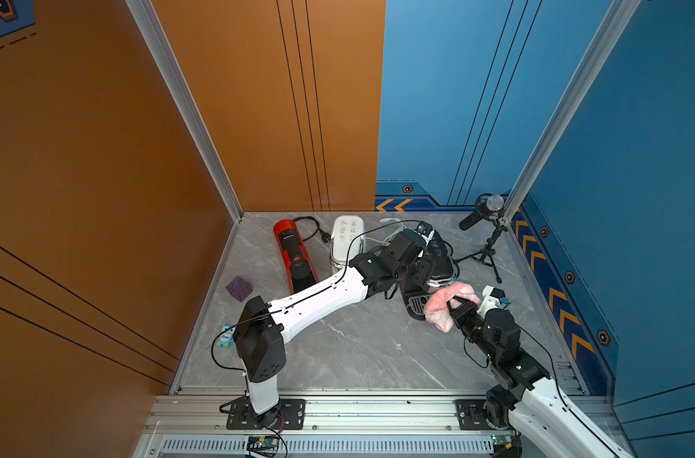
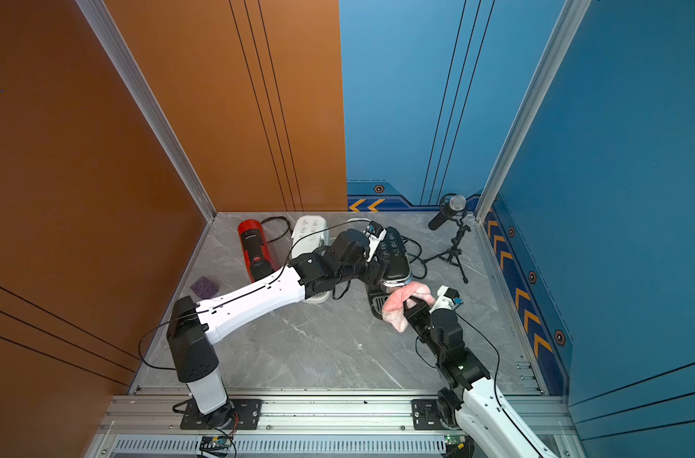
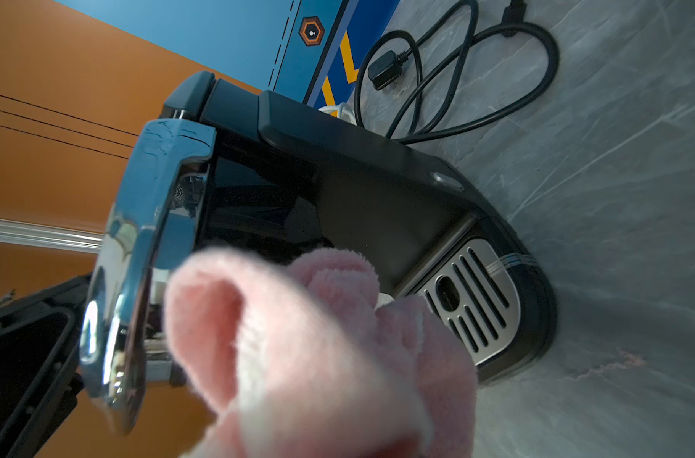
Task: Wipe the surface of a coffee machine
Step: Wipe the dirt from the surface of the coffee machine.
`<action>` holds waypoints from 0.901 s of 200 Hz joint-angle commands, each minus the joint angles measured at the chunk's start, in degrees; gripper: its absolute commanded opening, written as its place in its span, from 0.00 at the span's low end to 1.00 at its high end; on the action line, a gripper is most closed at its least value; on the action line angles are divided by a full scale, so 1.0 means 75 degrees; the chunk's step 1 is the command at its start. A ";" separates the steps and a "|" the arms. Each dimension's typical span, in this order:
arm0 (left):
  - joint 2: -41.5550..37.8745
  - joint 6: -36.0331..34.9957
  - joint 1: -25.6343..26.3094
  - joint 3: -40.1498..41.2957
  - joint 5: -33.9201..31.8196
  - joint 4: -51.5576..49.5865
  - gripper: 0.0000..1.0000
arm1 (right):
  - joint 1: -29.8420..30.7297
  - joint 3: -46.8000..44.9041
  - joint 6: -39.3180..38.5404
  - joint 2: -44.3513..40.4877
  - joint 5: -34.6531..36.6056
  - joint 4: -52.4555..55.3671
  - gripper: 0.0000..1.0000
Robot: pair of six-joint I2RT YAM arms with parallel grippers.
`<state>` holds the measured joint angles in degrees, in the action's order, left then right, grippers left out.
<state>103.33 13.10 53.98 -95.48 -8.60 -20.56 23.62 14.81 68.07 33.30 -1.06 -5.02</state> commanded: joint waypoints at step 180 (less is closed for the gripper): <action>0.0574 0.0433 -0.0142 0.0749 0.0233 -0.0634 0.63 | -0.1401 -0.0111 0.0551 0.3760 -0.2005 -0.4841 0.00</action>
<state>103.63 16.64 53.58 -93.10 -7.22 -15.44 12.32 13.32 70.98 58.74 -13.43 -31.90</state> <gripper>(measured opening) 0.636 0.191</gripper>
